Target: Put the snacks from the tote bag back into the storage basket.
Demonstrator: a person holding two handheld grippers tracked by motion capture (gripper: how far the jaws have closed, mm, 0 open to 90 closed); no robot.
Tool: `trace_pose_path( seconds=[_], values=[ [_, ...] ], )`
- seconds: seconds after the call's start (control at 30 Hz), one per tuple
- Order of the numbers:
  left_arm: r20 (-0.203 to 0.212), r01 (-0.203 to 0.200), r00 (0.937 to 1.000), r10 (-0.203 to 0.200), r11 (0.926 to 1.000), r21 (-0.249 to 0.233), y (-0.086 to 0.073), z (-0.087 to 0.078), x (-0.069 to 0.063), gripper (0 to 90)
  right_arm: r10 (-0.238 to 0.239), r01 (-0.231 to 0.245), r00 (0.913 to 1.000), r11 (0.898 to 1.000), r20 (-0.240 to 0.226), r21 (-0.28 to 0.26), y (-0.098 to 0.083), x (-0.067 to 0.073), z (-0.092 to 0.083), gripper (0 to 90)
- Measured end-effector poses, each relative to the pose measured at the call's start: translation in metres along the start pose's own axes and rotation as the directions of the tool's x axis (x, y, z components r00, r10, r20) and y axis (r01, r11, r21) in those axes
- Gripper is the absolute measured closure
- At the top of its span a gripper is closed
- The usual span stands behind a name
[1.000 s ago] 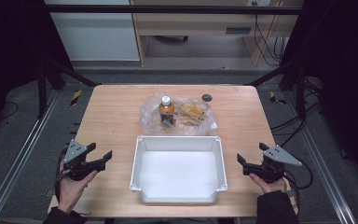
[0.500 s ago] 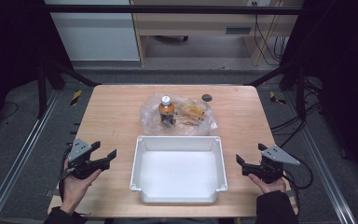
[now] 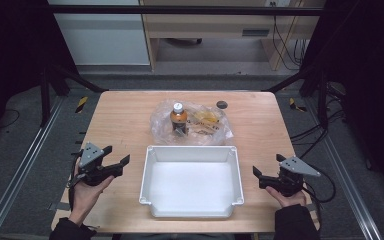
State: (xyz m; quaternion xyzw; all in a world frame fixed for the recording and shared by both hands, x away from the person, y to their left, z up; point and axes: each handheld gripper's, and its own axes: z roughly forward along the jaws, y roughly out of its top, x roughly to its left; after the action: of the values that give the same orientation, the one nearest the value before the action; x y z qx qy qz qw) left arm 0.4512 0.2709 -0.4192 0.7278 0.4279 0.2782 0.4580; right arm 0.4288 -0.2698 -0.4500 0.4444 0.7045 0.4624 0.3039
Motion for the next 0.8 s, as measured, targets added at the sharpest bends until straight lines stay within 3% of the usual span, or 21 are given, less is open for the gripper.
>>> trace_pose_path(
  seconds=[0.8],
  values=[
    [0.005,-0.014,0.9999,0.014,0.9994,-0.032,0.027,0.022,-0.009,29.1,0.001,-0.001,1.0,1.0,0.002,0.001,0.0,0.0,0.001,5.7]
  ],
)
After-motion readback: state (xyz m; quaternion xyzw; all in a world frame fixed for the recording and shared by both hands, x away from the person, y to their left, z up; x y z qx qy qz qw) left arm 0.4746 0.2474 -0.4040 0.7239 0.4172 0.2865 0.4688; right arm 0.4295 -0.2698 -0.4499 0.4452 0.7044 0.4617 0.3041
